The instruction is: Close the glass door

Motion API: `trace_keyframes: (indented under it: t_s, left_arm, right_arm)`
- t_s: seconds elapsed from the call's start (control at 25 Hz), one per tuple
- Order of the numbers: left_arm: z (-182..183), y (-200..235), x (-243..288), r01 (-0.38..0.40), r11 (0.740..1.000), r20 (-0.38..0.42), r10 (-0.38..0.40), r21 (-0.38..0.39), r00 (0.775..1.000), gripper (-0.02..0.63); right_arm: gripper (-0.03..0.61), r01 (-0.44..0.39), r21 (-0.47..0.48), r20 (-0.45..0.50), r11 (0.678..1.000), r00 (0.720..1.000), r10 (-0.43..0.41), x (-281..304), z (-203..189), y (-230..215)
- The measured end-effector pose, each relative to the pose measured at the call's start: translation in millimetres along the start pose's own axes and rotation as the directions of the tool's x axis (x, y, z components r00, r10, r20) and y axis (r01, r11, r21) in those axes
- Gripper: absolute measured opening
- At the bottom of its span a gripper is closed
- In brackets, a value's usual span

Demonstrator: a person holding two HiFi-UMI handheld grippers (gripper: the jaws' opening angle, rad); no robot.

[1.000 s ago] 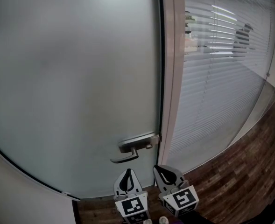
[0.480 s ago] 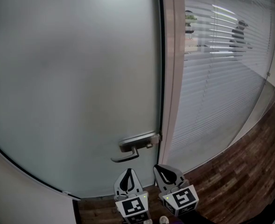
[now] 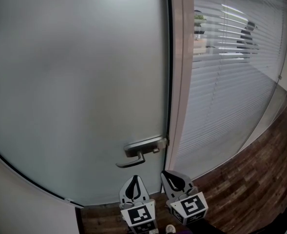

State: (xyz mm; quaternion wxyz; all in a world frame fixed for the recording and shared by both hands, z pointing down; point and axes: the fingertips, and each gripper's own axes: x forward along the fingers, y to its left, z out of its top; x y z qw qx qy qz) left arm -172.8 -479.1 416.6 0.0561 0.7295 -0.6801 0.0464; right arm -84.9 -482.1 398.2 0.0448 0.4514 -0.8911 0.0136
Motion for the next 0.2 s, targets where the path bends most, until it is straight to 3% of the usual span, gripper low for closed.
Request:
trace_keyframes:
  t_s: [0.2]
  left_arm:
    - [0.6, 0.7, -1.1, -0.001, 1.000, 0.005, 0.001, 0.001, 1.000, 0.000]
  right_arm:
    - [-0.008, 0.037, -0.006, -0.006, 0.999, 0.999, -0.037, -0.6, 7.4, -3.0]
